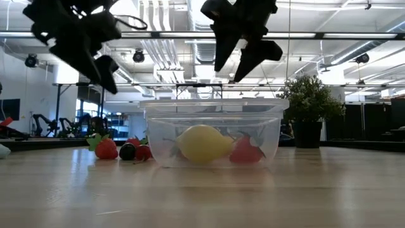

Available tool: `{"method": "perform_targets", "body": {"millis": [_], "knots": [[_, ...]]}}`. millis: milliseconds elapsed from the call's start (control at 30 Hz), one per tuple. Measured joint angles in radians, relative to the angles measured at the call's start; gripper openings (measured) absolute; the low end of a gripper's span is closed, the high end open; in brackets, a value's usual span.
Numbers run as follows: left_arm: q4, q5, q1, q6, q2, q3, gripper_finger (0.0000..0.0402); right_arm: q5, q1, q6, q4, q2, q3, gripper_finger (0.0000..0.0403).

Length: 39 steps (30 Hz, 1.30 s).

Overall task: Pick and placing Produce into tupperware
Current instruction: Put the red strawberry into the transparent container

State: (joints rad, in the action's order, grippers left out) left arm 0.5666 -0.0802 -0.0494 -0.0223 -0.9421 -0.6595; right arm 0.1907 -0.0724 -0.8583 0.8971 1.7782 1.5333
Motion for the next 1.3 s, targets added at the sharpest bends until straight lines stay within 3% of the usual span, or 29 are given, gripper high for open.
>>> {"method": "perform_targets", "body": {"millis": [133, 367, 667, 900, 1133, 1300], "knots": [[-0.074, -0.035, 0.004, 0.002, -0.003, 0.071, 0.0301, 0.053, 0.063, 0.105, 0.006, -0.063, 0.000, 0.0258], [-0.341, -0.116, 0.022, -0.001, -0.072, 0.160, 0.0301, 0.133, 0.145, 0.253, 0.020, -0.190, 0.001, 0.0251], [-0.385, -0.132, 0.089, -0.073, -0.223, 0.143, 0.0301, 0.183, 0.218, 0.383, 0.019, -0.302, 0.001, 0.0249], [-0.427, -0.073, 0.103, -0.069, -0.345, 0.138, 0.0301, 0.207, 0.252, 0.399, 0.016, -0.306, 0.001, 0.0249], [-0.428, 0.029, 0.104, -0.075, -0.377, 0.138, 0.0301, 0.205, 0.261, 0.400, 0.011, -0.277, -0.004, 0.0249], [-0.426, 0.038, 0.106, -0.075, -0.392, 0.143, 0.0301, 0.205, 0.262, 0.413, 0.012, -0.263, -0.006, 0.0249]]}}
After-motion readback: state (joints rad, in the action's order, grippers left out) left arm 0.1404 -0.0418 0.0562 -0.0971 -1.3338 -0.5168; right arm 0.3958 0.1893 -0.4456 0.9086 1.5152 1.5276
